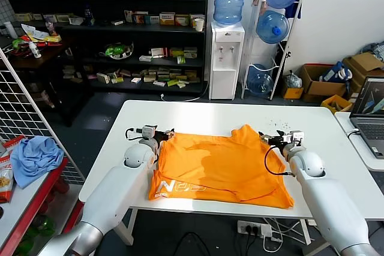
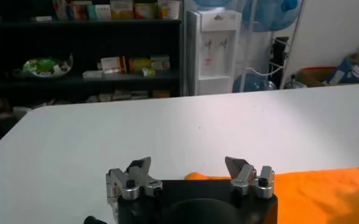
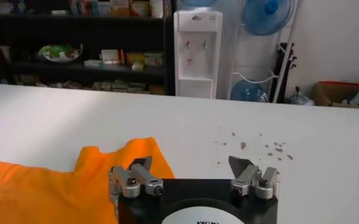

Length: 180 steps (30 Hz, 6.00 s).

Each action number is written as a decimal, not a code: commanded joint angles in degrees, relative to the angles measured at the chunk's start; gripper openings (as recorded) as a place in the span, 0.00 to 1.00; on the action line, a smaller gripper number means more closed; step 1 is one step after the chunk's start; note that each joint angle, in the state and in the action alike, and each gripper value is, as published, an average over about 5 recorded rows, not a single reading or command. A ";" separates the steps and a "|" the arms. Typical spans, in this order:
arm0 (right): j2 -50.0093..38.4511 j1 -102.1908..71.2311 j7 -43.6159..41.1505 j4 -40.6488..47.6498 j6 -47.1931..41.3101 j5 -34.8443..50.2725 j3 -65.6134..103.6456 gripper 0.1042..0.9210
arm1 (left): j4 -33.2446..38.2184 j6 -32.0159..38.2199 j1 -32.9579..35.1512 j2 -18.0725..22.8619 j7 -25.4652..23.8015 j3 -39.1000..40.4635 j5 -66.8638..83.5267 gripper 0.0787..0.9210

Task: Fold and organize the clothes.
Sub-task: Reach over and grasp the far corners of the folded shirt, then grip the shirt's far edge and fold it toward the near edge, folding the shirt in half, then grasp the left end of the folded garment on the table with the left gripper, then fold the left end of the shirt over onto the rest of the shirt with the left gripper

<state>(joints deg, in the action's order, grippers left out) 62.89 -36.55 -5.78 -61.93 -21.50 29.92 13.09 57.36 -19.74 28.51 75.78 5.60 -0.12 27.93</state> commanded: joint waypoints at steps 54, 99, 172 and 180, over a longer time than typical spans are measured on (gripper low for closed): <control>-12.95 -35.73 11.47 -45.63 -3.29 1.81 5.83 0.03 | 46.60 -3.14 38.08 -17.94 3.98 -10.67 6.98 0.02; -11.43 -41.51 15.85 -46.28 -4.85 -1.11 7.27 0.88 | 39.61 -3.28 40.67 -9.64 6.78 -11.47 13.25 0.88; -3.87 -38.59 18.83 -40.09 7.95 -14.57 7.52 0.88 | 43.37 -4.50 24.24 -1.96 17.85 9.09 14.23 0.06; -3.66 -37.71 18.76 -39.53 7.68 -14.48 7.28 0.88 | 39.30 -4.26 22.73 4.25 18.54 11.66 13.14 0.06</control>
<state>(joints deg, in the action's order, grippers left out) 58.79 -74.78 12.97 -102.20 -14.24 15.98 20.44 100.44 -23.88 53.52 70.92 23.24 5.23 41.54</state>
